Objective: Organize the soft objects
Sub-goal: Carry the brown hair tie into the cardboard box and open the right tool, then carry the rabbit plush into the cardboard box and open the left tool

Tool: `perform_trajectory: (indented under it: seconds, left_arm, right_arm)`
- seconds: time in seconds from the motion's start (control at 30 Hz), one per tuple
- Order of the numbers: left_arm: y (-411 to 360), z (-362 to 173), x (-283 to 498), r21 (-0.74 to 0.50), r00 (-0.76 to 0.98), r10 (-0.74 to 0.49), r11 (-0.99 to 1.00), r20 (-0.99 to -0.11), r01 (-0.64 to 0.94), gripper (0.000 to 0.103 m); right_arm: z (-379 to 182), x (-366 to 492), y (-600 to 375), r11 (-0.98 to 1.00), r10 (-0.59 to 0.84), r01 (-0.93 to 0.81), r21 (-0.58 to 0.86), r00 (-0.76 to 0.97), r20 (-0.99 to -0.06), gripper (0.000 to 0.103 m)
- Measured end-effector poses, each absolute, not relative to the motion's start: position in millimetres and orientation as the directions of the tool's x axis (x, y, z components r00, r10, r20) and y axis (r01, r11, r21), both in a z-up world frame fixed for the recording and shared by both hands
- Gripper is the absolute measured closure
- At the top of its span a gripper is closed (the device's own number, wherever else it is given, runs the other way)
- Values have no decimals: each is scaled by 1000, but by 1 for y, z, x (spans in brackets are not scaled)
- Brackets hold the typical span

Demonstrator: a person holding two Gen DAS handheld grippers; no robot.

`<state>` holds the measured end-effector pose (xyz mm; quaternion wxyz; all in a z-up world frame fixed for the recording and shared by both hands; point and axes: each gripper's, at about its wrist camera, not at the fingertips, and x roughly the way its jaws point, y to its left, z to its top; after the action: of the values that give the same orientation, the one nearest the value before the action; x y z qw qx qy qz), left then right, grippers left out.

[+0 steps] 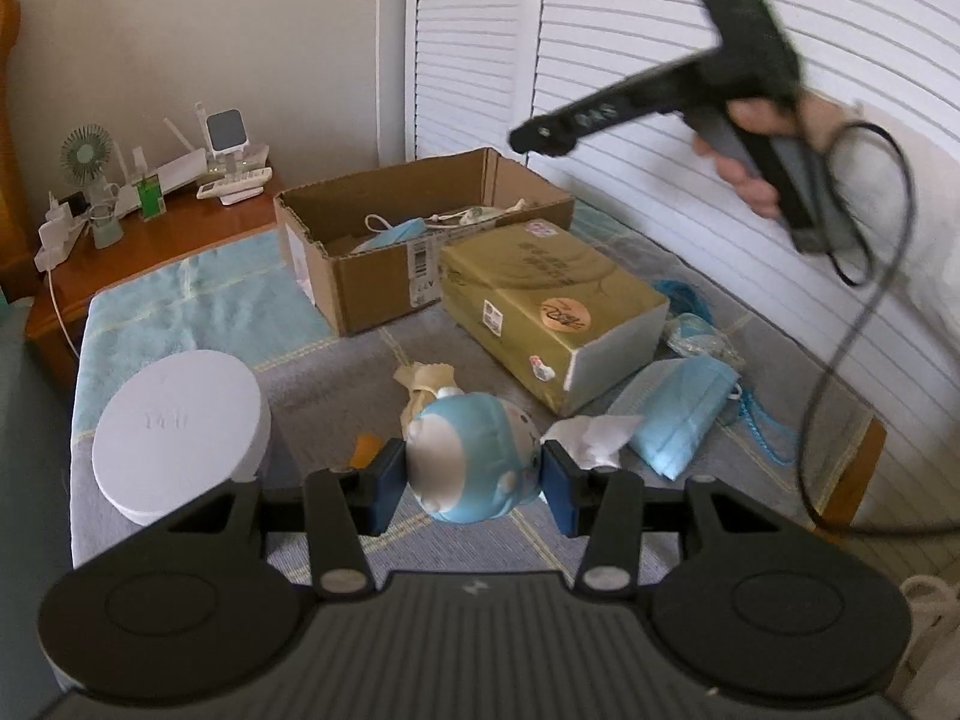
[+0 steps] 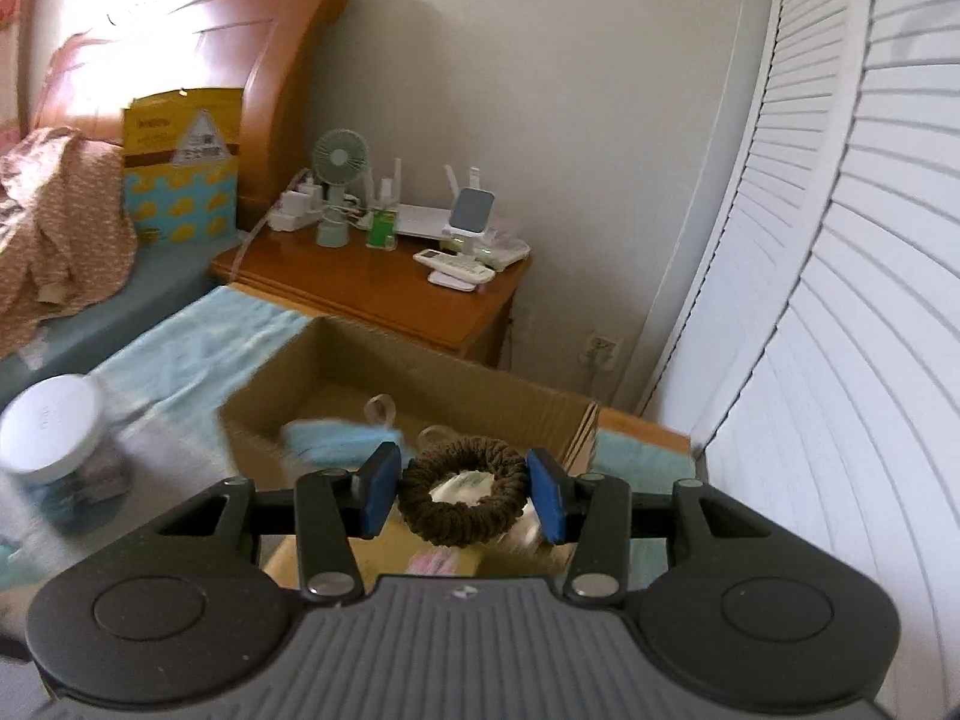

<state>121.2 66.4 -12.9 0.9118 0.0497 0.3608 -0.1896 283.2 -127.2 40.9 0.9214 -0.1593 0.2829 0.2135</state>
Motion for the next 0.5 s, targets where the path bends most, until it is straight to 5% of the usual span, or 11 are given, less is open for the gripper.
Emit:
perform_trajectory:
  seconds: [0.2,0.33,0.5]
  left_arm:
    - [67,-15,138,-48,663,-296,930,-688,366,56]
    - [65,-16,145,-50,656,-293,931,-696,362,56]
    - [62,-16,149,-50,644,-290,930,-708,364,56]
  right_arm:
    - [24,345,-125,873,282,-463,-152,735,-617,49]
    - [12,362,-129,893,262,-430,-133,736,-625,18]
    - [11,341,-140,905,287,-420,-73,727,-624,0]
